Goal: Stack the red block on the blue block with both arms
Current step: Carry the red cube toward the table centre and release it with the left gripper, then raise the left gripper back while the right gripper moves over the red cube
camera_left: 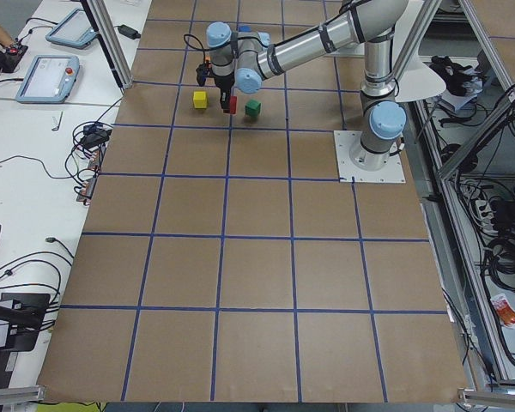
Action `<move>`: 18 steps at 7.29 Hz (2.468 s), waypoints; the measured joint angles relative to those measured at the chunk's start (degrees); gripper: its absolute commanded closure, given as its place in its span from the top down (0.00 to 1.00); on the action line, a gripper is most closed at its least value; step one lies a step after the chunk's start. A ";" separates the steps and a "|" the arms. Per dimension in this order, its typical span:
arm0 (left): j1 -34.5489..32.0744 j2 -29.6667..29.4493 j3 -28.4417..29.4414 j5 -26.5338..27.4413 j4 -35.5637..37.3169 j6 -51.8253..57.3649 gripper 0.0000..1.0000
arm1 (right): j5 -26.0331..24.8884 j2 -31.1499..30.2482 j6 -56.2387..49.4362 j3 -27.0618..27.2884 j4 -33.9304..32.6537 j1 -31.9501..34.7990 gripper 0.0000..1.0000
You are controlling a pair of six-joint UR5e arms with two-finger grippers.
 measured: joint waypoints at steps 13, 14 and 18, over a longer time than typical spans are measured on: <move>-1.08 2.48 6.09 -5.73 -1.13 -5.49 1.00 | 1.24 6.39 0.86 -0.36 -10.07 0.69 1.00; 1.64 6.15 6.11 -4.75 -5.61 -0.77 1.00 | 1.76 8.14 2.17 -0.35 -13.94 2.60 1.00; 4.84 19.65 6.43 3.36 -19.89 6.62 1.00 | 1.92 18.05 10.89 -0.73 -29.17 15.41 1.00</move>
